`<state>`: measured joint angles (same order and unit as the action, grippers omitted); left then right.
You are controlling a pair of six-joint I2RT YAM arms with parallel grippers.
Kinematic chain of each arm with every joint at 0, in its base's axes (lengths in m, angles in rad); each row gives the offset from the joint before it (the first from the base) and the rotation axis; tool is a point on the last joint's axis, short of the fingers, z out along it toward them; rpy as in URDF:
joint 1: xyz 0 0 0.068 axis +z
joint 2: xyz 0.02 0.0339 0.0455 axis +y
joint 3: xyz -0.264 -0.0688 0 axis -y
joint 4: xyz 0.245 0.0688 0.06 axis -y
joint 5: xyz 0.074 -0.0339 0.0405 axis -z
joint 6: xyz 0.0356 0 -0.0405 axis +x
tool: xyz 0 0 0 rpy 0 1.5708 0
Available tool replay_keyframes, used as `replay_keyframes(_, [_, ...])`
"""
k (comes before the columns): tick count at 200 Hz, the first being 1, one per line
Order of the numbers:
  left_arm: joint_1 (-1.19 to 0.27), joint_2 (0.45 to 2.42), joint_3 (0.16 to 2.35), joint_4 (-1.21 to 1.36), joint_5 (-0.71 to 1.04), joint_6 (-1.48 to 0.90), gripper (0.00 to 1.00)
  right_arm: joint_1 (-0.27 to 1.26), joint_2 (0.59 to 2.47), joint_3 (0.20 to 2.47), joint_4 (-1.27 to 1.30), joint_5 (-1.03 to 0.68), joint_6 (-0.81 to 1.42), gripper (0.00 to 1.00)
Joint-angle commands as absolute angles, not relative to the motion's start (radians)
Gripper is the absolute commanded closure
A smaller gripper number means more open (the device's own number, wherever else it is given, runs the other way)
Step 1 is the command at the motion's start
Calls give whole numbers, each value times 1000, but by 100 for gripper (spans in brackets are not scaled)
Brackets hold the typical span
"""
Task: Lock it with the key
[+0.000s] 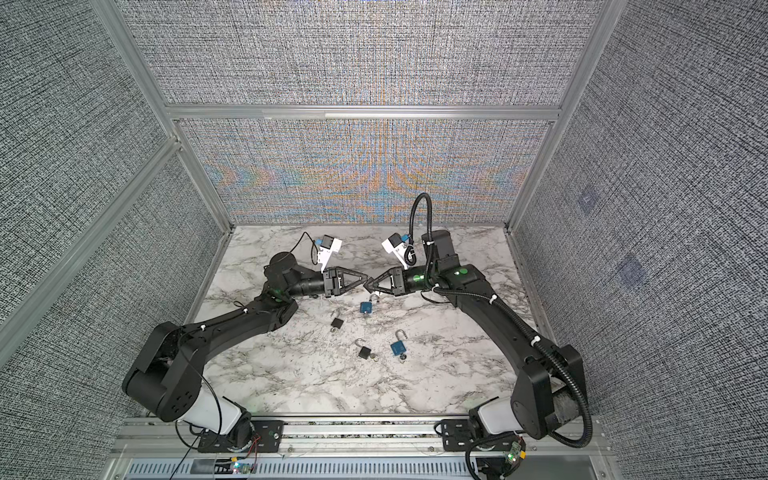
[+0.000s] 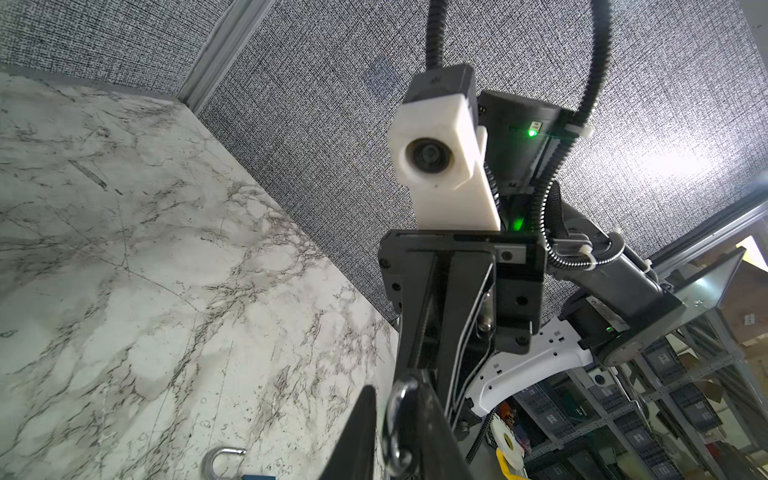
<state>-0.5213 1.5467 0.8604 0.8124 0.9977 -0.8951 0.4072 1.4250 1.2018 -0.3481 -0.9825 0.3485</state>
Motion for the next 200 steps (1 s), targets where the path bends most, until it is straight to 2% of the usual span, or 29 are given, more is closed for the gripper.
replay_keyframes(1, [-520,1555,873,838,1010,-900,79,412,1425,1198,-330,-1002,331,100])
replay_keyframes(20, [-520,1566,881,842,1017,-905,83,413,1425,1198,-330,-999,330,100])
replay_keyframes(65, [-521,1571,868,854,1029,-914,85,413,1424,1205,-330,-992,328,100])
replay_keyframes(96, [-520,1571,862,847,1031,-914,100,413,1426,1207,-325,-985,333,100])
replay_keyframes(150, [-521,1579,841,872,1010,-927,100,413,1431,1194,-264,-982,381,100])
replay_keyframes(162, [-521,1583,836,885,999,-939,100,413,1431,1185,-244,-971,392,92])
replay_keyframes(173, [-521,1588,835,902,995,-955,100,414,1433,1177,-227,-965,406,80])
replay_keyframes(200, [-518,1592,835,925,985,-982,100,408,1432,1168,-210,-963,416,69])
